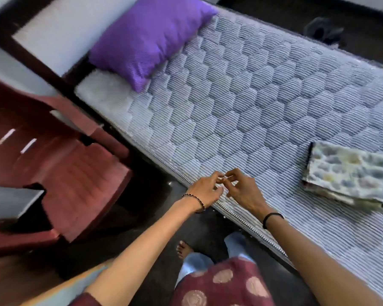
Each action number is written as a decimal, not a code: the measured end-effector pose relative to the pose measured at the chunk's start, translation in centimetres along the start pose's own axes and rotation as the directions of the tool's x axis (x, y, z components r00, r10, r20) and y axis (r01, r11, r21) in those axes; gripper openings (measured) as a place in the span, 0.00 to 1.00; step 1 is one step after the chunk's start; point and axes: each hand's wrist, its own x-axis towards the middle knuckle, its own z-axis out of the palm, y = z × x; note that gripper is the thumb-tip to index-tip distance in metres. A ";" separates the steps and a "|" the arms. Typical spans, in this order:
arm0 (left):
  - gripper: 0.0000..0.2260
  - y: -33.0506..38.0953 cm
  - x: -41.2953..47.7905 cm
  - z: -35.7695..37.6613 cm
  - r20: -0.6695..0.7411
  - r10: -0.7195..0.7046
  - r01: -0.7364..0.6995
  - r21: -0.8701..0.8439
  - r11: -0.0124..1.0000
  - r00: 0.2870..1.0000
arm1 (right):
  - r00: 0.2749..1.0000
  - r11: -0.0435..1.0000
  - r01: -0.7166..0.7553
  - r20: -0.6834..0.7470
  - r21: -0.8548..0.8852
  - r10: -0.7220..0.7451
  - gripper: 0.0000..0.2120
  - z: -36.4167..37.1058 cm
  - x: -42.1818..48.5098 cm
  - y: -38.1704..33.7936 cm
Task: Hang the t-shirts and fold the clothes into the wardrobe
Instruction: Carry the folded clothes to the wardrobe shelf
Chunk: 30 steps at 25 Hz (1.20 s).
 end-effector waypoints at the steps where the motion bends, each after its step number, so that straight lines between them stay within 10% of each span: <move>1: 0.20 1.0 1.1 0.5 0.030 0.021 -0.021 0.020 1.000 0.999 | 0.999 1.000 -0.024 -0.025 0.016 0.024 0.10 -1.1 0.1 1.3; 18: 0.15 17.5 21.1 17.0 0.201 -0.032 0.044 -0.053 0.998 0.979 | 0.888 0.942 -0.177 -0.367 0.284 0.278 0.08 -18.3 2.9 24.8; 30: 0.32 22.8 28.7 23.8 0.082 -0.329 0.339 -0.169 0.925 0.941 | 0.582 0.934 -0.309 -0.740 0.182 0.337 0.05 -23.5 3.4 33.9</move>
